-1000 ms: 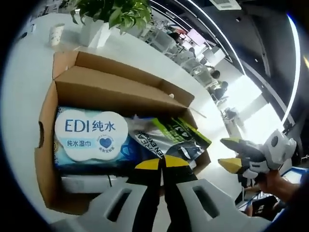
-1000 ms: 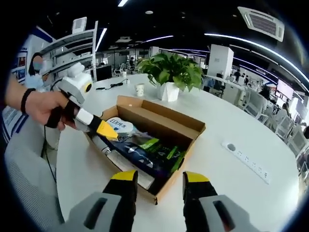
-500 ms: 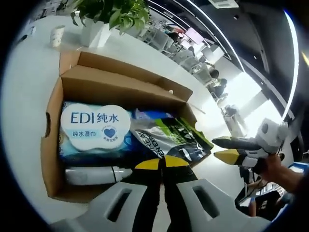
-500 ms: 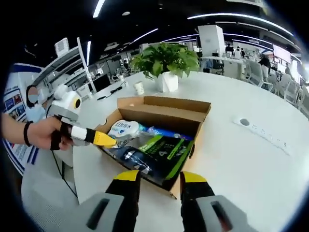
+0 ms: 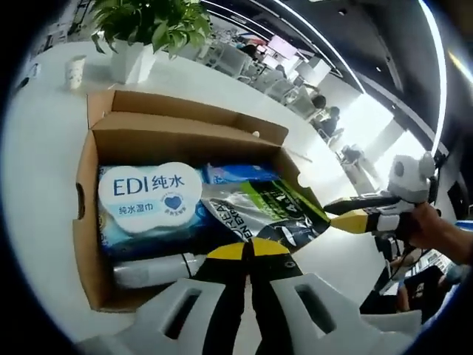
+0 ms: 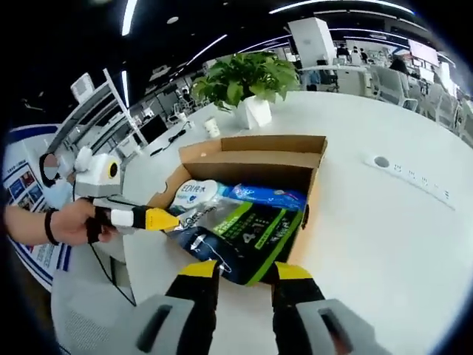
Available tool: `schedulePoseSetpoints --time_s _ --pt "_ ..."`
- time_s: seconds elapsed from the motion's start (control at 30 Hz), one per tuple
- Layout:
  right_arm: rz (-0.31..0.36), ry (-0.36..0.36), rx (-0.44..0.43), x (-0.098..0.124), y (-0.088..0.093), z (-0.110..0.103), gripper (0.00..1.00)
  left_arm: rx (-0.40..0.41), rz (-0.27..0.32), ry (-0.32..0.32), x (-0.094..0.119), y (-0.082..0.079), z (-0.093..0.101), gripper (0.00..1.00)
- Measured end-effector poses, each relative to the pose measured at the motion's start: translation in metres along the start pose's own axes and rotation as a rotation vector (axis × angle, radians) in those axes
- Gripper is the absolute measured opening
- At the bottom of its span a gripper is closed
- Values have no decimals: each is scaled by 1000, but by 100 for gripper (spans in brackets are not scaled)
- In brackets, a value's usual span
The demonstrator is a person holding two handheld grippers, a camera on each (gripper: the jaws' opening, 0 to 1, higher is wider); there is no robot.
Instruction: Operate the shoe box by opening the lid, removing the specified soft item, and placing it in the target area until the item is outside and the box remains undamaged.
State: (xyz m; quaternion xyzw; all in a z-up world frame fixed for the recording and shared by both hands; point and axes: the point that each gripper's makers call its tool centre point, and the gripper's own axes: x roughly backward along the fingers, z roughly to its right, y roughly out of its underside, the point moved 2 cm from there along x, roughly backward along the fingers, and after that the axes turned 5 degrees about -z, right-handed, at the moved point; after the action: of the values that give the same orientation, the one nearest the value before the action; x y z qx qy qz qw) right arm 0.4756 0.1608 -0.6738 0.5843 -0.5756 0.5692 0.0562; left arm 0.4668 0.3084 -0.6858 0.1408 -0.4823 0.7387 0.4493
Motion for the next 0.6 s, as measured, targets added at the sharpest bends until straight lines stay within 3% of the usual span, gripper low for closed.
schedulePoseSetpoints --time_s 0.27,0.4,0.6 --pt "-73 19 -17 -10 -1 0 26 -59 5 -12 2 2 -4 1" --pt "-96 8 -112 -13 -3 1 24 -62 11 -9 2 2 -6 1" --pt "-115 17 -131 -17 -4 3 20 -67 10 -4 2 1 -6 0"
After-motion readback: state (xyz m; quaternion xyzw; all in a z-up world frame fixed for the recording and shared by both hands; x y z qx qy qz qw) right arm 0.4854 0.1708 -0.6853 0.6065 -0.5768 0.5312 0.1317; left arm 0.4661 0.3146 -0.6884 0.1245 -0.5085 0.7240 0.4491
